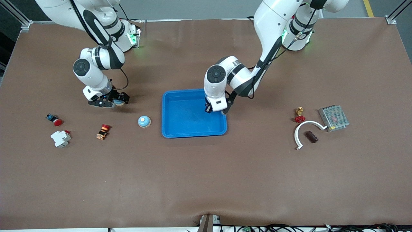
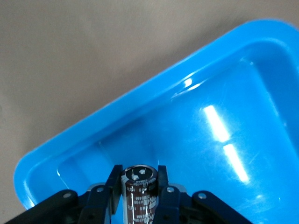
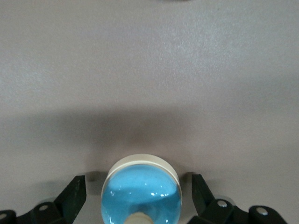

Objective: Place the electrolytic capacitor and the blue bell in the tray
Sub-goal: 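Place the capacitor in the tray while the right gripper lifts the bell, then reach the left gripper to capacitor two while the right gripper carries the bell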

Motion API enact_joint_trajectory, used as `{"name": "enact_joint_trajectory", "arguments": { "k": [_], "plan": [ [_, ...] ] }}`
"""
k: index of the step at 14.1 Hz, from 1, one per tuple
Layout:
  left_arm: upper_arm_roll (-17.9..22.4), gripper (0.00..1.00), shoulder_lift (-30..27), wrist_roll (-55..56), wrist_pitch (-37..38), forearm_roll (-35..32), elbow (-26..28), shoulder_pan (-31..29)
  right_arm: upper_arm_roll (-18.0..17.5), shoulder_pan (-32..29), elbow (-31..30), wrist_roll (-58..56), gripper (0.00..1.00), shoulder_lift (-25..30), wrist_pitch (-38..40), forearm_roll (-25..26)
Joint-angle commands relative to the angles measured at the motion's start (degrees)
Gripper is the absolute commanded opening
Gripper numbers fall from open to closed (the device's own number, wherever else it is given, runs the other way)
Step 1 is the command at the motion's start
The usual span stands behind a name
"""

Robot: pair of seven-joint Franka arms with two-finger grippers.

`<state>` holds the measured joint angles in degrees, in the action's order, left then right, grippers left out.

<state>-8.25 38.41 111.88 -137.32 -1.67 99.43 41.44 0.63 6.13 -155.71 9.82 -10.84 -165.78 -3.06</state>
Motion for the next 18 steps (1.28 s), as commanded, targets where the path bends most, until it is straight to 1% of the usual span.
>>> {"name": "enact_joint_trajectory", "arguments": {
  "k": [1, 2, 3, 4, 5, 7, 8, 9, 10, 12, 13, 15, 17, 18],
  "plan": [
    [0.8, 0.79, 0.2, 1.9, 0.6, -0.4, -1.7, 1.0, -0.1, -0.3, -1.7, -0.1, 0.88, 1.6, -0.7, -0.5],
    [0.8, 1.0, 0.2, 1.9, 0.6, -0.5, -1.8, 1.0, -0.1, -0.4, -1.7, 0.1, 0.54, 1.6, -0.5, -0.5],
    [0.9, 1.0, -0.1, 1.7, 0.6, -0.5, -2.0, 1.0, -0.1, -0.4, -1.7, 0.3, 0.25, 1.8, -0.3, -0.5],
    [1.0, 1.0, -0.5, 1.3, 1.0, -0.9, -2.4, 0.7, -0.1, -0.4, -1.7, 0.5, 0.04, 2.0, -0.1, -0.5],
    [1.4, 1.0, -1.4, 1.0, 1.7, -1.8, -2.4, 0.2, -0.1, -0.3, -1.6, 0.6, 0.0, 2.5, 0.1, -0.5],
    [1.9, 1.0, -4.5, -0.2, 5.2, -4.4, -2.7, -2.1, -0.2, 0.2, -1.4, 0.9, 0.0, 4.1, 1.1, -0.5],
    [1.9, 1.0, -6.1, -1.9, 7.4, -4.5, -3.7, -3.6, -0.3, 0.2, -0.8, 0.7, 0.0, 5.3, 2.9, -0.5],
    [1.9, 1.0, -7.2, -4.4, 10.2, -4.5, -4.8, -5.6, -0.3, 0.2, 0.2, 0.6, 0.0, 7.0, 5.9, -0.5],
    [1.8, 1.0, -7.9, -7.4, 12.4, -4.4, -5.8, -7.5, -0.4, 0.2, 1.7, 1.0, 0.0, 8.8, 10.5, -0.5],
    [1.9, 1.0, -9.9, -13.9, 15.3, -4.5, -6.2, -11.7, -0.6, 0.4, 5.7, 4.3, 0.0, 11.4, 20.7, -0.5],
    [1.9, 1.0, -11.0, -17.8, 16.4, -4.5, -6.1, -14.2, -0.8, 1.1, 6.9, 6.9, 0.0, 12.4, 23.7, -0.6],
    [1.9, 1.0, -12.0, -24.2, 18.9, -4.5, -6.1, -19.0, -1.1, 5.2, 8.7, 15.2, 0.0, 13.0, 24.7, -0.6],
    [2.0, 1.0, -12.3, -29.5, 19.8, -4.7, -5.6, -23.7, -1.0, 10.5, 12.0, 25.4, 0.0, 12.3, 24.7, -0.6],
    [2.0, 1.0, -12.2, -32.1, 19.8, -5.2, -5.4, -26.3, -1.0, 12.6, 14.5, 29.8, 0.0, 10.5, 24.7, -0.6]
  ]
}}
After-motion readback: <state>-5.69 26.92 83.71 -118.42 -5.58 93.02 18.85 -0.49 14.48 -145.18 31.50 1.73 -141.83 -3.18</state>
